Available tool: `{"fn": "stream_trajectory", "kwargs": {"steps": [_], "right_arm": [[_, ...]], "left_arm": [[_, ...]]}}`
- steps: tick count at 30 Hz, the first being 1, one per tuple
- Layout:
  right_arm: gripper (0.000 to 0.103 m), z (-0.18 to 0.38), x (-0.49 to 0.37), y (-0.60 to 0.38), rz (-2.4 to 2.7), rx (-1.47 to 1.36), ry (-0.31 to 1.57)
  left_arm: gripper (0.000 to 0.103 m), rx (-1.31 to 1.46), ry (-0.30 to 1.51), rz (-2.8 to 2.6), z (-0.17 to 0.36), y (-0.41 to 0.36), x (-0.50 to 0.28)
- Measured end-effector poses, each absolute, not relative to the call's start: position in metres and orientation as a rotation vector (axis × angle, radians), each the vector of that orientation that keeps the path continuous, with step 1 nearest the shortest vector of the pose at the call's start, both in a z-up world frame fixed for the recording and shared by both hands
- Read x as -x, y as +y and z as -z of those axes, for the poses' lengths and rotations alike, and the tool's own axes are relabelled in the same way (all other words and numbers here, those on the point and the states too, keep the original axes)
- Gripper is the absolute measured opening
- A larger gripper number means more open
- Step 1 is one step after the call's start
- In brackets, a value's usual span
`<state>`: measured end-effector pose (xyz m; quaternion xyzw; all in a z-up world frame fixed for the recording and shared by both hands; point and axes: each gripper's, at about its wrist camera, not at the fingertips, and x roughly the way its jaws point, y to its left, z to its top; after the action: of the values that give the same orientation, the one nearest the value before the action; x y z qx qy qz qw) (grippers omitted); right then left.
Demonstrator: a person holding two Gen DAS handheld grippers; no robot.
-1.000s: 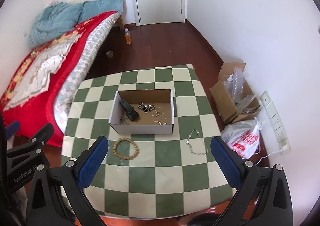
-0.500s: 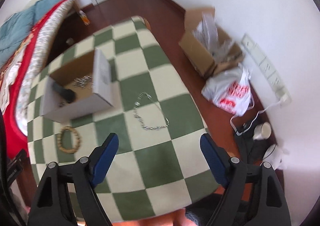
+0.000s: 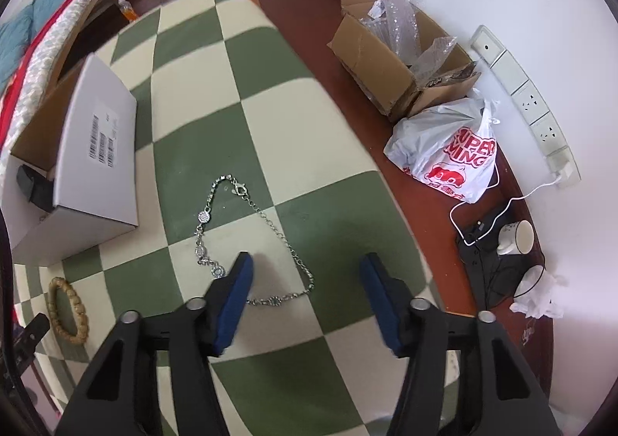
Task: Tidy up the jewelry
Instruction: 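Grasp the wooden bead bracelet with the left tool while the right tool grasps the silver link chain, then drop the wooden bead bracelet into the box with the left tool while the right tool releases the chain there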
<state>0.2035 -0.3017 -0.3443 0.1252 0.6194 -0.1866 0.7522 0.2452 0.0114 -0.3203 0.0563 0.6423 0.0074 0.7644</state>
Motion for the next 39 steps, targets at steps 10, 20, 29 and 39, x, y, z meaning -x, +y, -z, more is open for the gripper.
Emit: {"fn": "stream_trajectory", "kwargs": {"steps": [10,20,29,39], "right_arm": [[0.0,0.342,-0.204,-0.273,0.323,-0.207,1.346],[0.0,0.338,-0.128,-0.225,0.17,-0.311,1.424],[0.0,0.317,-0.084,-0.264,0.169,-0.701,1.297],[0.037,0.302,-0.12,-0.261,0.158,-0.599,1.342]], "left_arm": [[0.007,-0.12,1.373,0.098,0.318,-0.005,-0.231],[0.007,-0.127,1.416,0.142,0.315,0.001,-0.158],[0.007,-0.095,1.393,0.168,0.296,0.003,-0.132],[0.007,-0.103,1.346,0.165,0.277,0.003,-0.152]]}}
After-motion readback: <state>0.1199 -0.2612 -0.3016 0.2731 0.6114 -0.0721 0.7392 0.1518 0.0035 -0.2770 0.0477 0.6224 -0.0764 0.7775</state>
